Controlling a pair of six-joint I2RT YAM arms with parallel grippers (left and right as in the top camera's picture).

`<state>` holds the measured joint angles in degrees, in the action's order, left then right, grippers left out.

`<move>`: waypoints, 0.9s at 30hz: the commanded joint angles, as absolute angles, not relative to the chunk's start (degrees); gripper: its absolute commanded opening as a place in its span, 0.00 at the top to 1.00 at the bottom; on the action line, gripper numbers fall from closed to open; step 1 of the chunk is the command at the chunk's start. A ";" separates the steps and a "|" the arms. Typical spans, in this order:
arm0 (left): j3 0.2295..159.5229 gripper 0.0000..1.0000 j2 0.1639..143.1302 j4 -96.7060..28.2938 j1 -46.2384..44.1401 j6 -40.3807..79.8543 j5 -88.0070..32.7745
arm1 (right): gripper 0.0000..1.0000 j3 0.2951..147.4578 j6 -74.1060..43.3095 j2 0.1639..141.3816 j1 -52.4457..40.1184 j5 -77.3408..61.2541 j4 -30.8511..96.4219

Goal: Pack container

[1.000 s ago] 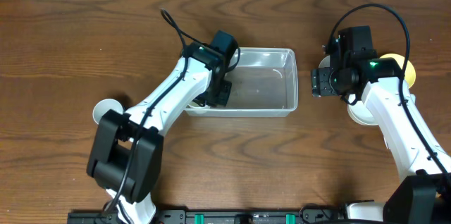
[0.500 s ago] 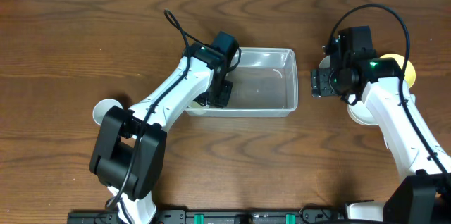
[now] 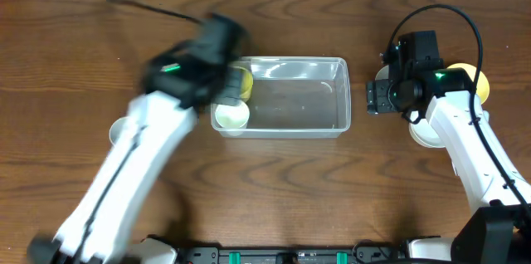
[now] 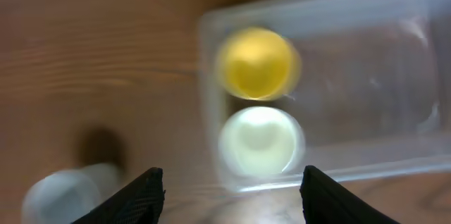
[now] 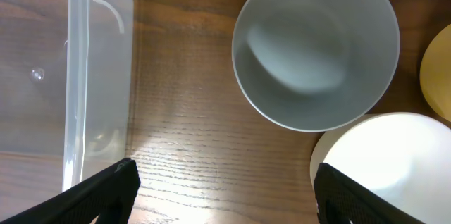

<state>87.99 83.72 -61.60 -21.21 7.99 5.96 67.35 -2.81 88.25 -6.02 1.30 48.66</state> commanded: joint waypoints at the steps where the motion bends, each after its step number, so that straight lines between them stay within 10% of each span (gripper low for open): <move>1: 87.74 0.37 80.73 -64.01 -11.81 12.03 8.60 | 0.18 68.36 -2.92 88.42 -5.63 1.96 48.75; 10: 79.24 0.36 84.18 -62.00 7.77 15.79 -0.64 | 0.16 68.36 -2.92 88.42 -5.63 1.96 48.73; 27: 72.49 0.36 101.01 -55.96 10.22 15.77 -0.86 | 0.16 68.36 -2.92 88.42 -5.63 1.96 49.71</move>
<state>72.66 98.96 -56.18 9.98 15.22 -0.80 67.35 -2.79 88.25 -6.02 1.50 49.39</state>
